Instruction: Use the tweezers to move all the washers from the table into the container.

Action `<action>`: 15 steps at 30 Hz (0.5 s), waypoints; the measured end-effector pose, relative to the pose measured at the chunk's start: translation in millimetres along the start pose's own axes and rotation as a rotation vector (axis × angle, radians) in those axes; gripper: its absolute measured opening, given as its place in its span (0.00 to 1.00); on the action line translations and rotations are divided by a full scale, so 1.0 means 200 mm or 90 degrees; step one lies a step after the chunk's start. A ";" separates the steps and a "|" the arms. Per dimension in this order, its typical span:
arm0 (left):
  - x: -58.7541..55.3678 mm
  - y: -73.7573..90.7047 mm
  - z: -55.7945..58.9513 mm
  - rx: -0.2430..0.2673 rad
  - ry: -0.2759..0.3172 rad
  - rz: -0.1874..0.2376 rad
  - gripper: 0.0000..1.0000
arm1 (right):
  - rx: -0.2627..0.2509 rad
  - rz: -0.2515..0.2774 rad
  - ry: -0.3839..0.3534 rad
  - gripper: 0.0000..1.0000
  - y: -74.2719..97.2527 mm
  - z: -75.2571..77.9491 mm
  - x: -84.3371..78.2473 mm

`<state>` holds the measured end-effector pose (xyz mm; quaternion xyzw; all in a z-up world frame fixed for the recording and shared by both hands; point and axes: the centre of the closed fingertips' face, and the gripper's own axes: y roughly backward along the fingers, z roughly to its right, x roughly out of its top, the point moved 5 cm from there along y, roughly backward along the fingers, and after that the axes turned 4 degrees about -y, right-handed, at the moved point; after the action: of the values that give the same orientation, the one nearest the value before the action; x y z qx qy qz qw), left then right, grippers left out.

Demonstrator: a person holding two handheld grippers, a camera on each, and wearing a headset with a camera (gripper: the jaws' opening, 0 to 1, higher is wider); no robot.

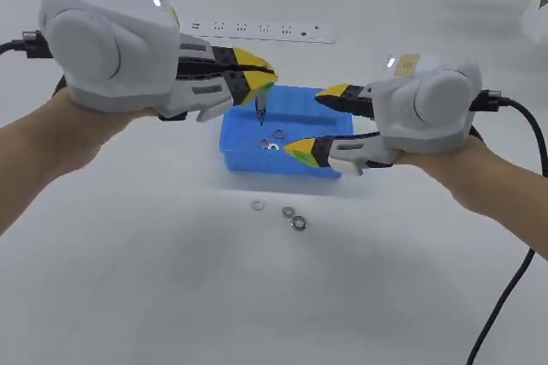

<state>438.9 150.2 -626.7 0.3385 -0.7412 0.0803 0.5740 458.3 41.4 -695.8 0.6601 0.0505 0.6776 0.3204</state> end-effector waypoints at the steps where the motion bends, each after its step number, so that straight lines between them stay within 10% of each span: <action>1: 0.00 0.02 0.00 0.005 0.005 0.003 0.04 | -0.015 0.003 0.015 0.53 0.02 0.00 0.01; 15: 0.12 0.14 0.09 0.004 0.009 0.037 0.04 | -0.043 -0.008 -0.027 0.79 0.23 -0.16 -0.11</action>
<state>404.7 153.4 -603.8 0.3183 -0.7466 0.1017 0.5753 411.1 5.3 -695.8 0.6627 0.0252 0.6627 0.3480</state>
